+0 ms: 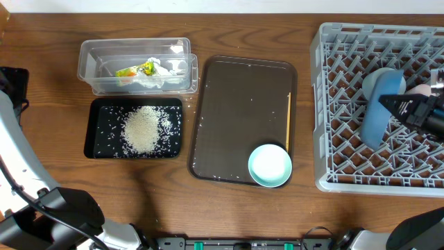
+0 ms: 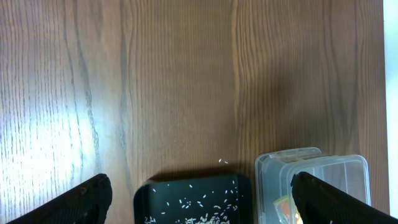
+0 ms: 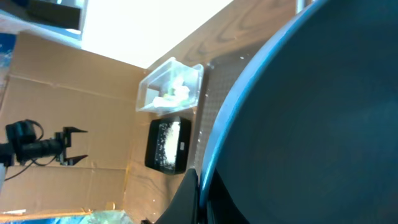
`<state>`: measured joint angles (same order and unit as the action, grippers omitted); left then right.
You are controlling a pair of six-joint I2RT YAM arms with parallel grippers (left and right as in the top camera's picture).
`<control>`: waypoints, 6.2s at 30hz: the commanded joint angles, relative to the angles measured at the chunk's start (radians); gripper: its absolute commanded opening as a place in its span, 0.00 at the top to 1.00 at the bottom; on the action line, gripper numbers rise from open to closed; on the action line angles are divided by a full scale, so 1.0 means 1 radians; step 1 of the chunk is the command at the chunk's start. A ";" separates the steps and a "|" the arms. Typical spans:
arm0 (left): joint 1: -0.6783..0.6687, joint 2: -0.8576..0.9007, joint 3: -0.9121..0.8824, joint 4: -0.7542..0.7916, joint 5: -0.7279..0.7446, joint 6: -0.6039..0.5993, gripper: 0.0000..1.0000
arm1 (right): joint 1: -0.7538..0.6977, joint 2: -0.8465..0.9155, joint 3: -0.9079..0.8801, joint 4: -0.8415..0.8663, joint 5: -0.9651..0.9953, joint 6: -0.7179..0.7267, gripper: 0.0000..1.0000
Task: Sort waste into correct bins and load items into the dishwasher rack
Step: 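Lower the blue plate upright into the rack's front right slots, then release the plate and reach the right gripper to the light green bowl, then grasp the light green bowl rim with the right gripper and lift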
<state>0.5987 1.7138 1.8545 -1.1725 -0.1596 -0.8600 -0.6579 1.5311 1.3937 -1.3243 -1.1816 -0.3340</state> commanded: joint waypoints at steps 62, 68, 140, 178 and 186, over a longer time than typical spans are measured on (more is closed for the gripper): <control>0.002 0.005 -0.001 -0.005 -0.005 0.006 0.05 | -0.102 -0.065 -0.001 0.056 0.999 0.618 0.87; 0.002 0.005 -0.001 -0.005 -0.005 0.006 0.06 | -0.102 -0.065 -0.001 0.051 1.073 0.679 0.86; 0.002 0.005 -0.001 -0.005 -0.005 0.006 0.06 | 1.418 0.416 -0.001 0.231 1.075 0.813 0.66; 0.002 0.005 -0.001 -0.005 -0.005 0.006 0.06 | 1.409 0.410 0.135 -0.056 1.040 0.760 0.45; 0.002 0.005 -0.001 -0.005 -0.005 0.006 0.05 | 1.425 0.411 -0.001 0.085 1.069 0.816 0.47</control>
<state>0.5987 1.7138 1.8545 -1.1728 -0.1600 -0.8600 0.7563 1.9366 1.4338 -1.2652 -0.1165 0.4534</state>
